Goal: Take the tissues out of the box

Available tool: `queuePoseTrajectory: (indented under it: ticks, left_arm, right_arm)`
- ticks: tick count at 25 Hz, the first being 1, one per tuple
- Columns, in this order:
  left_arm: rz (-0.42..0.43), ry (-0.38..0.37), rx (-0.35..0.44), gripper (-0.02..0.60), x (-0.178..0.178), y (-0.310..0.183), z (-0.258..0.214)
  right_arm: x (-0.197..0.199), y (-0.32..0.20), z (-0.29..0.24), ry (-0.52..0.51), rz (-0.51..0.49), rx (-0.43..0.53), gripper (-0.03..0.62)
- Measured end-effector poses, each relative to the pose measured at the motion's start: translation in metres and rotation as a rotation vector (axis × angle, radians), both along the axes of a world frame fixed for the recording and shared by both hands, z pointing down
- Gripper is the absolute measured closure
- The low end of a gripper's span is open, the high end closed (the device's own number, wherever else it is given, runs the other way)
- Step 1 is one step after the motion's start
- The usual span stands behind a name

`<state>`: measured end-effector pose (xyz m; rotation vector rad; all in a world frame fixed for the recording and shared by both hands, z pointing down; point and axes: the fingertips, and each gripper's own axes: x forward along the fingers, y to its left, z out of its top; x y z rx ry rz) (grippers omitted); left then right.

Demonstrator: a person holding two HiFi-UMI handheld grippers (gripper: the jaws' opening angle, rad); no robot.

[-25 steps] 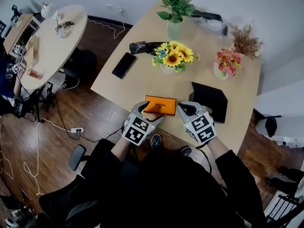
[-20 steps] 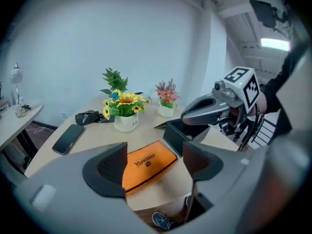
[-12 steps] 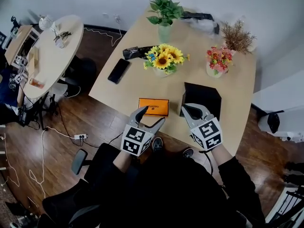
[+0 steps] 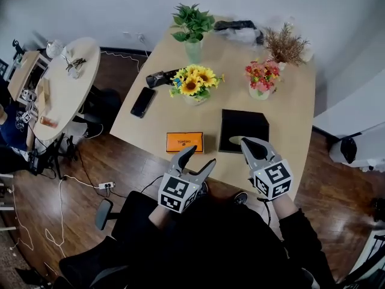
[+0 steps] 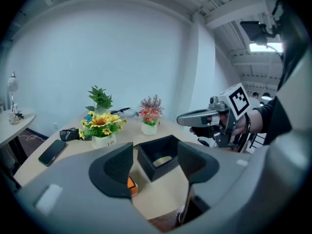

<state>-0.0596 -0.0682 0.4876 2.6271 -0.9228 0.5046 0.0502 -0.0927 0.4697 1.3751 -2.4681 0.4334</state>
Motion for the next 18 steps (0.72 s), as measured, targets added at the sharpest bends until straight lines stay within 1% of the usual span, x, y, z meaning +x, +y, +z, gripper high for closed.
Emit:
queuePoseTrajectory:
  ticks: [7,11,14,18]
  left_arm:
    - [0.041,-0.016,0.046,0.356,0.032,0.012,-0.012]
    - [0.060,-0.008,0.047,0.360,0.048,0.020,-0.017]
    - [0.071,-0.003,0.064,0.361,0.061,0.022,-0.022]
    - [0.076,0.020,0.081,0.365,0.074,0.026,-0.027]
  right_arm:
    - [0.060,0.021,-0.017,-0.101,0.132,0.024,0.594]
    - [0.089,0.039,-0.027,-0.156,0.221,0.060,0.594]
    - [0.111,0.050,-0.036,-0.200,0.297,0.091,0.591]
    - [0.132,0.062,-0.041,-0.214,0.358,0.136,0.594]
